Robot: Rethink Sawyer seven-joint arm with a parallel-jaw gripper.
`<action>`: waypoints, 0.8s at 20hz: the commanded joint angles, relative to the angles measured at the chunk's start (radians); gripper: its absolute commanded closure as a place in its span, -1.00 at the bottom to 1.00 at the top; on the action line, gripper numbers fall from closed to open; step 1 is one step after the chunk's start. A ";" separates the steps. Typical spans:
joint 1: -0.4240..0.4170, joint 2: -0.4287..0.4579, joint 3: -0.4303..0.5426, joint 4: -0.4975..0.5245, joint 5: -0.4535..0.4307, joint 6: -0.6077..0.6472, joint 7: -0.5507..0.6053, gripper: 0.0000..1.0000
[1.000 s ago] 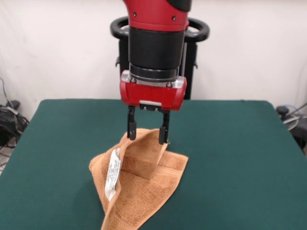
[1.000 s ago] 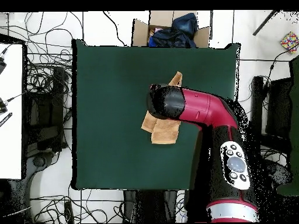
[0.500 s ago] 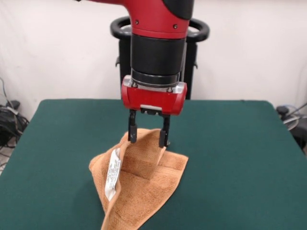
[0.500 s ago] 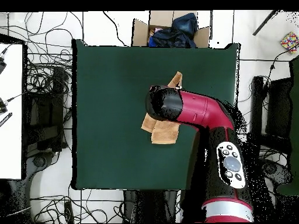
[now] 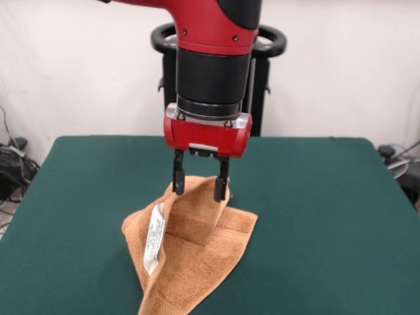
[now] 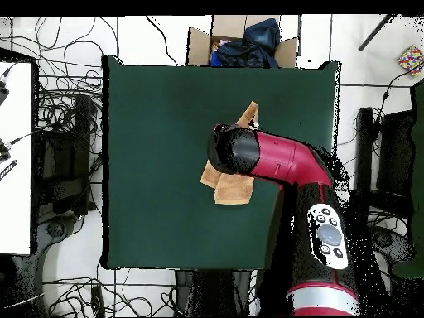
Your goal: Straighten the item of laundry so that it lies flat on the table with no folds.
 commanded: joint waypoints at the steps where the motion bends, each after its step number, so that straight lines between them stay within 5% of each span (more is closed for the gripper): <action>1: 0.007 -0.002 -0.054 0.116 0.024 -0.066 0.242 -1.00; 16: 0.105 -0.054 -0.227 0.225 0.084 -0.088 0.376 -1.00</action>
